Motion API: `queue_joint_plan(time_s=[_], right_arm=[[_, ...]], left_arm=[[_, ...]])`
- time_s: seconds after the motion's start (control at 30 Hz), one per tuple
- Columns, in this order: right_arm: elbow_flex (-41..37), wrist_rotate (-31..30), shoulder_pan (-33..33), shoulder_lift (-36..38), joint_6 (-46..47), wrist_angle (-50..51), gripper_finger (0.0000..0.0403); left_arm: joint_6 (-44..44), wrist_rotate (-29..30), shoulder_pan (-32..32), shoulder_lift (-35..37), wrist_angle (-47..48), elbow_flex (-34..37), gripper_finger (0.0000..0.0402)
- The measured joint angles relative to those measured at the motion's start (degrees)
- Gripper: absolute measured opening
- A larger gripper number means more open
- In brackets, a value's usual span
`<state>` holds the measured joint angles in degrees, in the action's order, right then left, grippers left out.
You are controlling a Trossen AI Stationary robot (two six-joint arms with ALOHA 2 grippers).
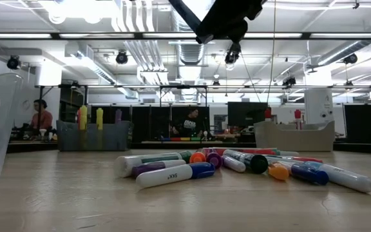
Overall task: Pick & Place Markers
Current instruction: Put the blue highlighter pen into the black bin
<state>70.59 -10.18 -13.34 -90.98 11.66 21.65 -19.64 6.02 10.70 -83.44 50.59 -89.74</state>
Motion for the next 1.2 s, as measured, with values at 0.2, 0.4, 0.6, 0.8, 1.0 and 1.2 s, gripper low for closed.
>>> queue_joint_plan(time_s=[0.2,0.4,0.6,0.8,1.0,1.2], right_arm=[[0.0,0.0,0.0,0.0,0.2,0.1,0.0073],[0.0,0.4,0.0,0.0,0.2,0.3,0.0073],[0.0,0.3,0.0,0.0,0.4,0.4,0.0073],[0.0,0.2,0.0,0.0,0.4,0.4,0.0072],[0.0,0.1,0.0,0.0,0.4,0.4,0.0073],[0.0,0.2,0.0,0.0,0.3,0.4,0.0073]], left_arm=[[-0.1,-0.2,0.0,0.0,0.6,-0.1,0.0095],[-1.1,-0.5,-0.1,0.0,2.8,0.0,0.0140],[-1.3,1.2,-0.1,0.0,2.7,-0.7,0.0199],[-1.5,1.0,-0.1,0.0,-0.4,0.0,0.0206],[-1.5,0.9,-0.1,-1.5,-1.1,0.1,0.0206],[-1.5,-0.5,0.0,-2.8,-1.2,0.3,0.0206]])
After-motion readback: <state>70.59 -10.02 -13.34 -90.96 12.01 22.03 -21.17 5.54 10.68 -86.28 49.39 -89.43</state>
